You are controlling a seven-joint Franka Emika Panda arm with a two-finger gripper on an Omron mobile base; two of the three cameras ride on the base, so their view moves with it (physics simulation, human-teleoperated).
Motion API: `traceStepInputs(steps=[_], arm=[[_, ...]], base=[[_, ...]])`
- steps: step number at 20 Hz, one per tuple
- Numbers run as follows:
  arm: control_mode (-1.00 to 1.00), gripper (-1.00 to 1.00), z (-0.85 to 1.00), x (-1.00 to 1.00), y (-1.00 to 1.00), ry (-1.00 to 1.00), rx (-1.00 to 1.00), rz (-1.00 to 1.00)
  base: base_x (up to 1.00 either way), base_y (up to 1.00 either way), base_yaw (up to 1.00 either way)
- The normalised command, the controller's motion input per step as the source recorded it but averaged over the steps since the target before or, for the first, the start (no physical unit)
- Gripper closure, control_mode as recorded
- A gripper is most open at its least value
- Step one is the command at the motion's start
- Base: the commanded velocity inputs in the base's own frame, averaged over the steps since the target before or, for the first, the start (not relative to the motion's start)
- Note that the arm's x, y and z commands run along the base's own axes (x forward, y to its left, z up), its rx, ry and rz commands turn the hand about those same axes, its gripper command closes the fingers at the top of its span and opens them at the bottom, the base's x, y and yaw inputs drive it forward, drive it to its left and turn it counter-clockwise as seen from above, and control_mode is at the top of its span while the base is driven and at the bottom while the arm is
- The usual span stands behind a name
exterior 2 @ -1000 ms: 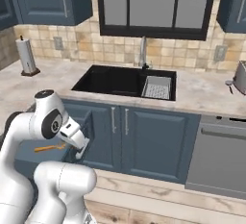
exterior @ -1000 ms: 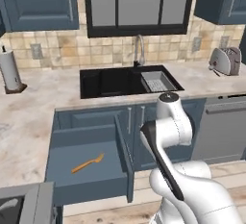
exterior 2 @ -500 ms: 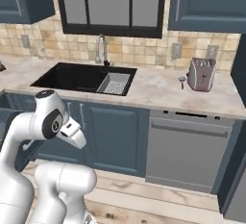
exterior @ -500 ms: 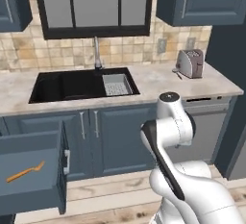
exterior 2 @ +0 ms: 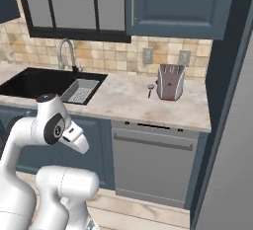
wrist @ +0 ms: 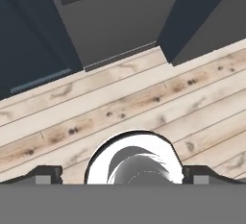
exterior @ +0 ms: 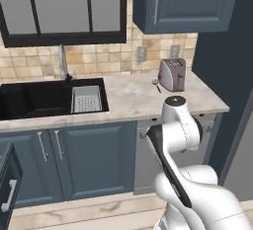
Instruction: Organize the utensils by type. Pick up the wooden spoons from the counter and place them in the open cabinet. Then pick up the metallic utensils from the counter and place them in the open drawer.
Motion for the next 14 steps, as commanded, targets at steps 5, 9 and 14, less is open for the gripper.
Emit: traceStepInputs(steps=[5, 9, 14], arm=[[1.0, -1.0, 0.0, 0.0, 0.0, 0.0, 0.0, 0.0], [1.0, -1.0, 0.0, 0.0, 0.0, 0.0, 0.0, 0.0], [1.0, -1.0, 0.0, 0.0, 0.0, 0.0, 0.0, 0.0]], base=[[0.77, -0.65, 0.13], [0.87, -0.54, 0.12], [0.74, -0.29, 0.07]])
